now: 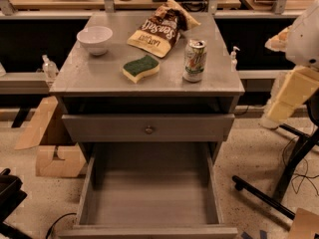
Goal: Place 7up can into middle drawer
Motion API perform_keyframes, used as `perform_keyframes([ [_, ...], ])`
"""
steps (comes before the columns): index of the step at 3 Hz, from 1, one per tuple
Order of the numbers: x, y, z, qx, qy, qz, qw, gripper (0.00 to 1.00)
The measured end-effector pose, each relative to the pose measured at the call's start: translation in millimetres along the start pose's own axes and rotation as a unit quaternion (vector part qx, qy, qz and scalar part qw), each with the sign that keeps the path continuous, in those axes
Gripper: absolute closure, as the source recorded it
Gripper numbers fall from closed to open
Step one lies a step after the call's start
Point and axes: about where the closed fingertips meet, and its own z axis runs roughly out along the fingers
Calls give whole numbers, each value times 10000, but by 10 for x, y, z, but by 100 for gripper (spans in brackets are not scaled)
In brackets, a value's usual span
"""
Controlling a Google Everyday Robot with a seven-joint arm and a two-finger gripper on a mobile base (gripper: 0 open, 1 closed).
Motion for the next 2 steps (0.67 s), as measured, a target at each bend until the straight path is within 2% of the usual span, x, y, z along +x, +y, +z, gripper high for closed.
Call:
perform_keyframes([
  [1, -107, -382, 160, 192, -649, 185, 9975, 0],
  [2, -266, -791, 277, 396, -1198, 293, 9916, 0],
])
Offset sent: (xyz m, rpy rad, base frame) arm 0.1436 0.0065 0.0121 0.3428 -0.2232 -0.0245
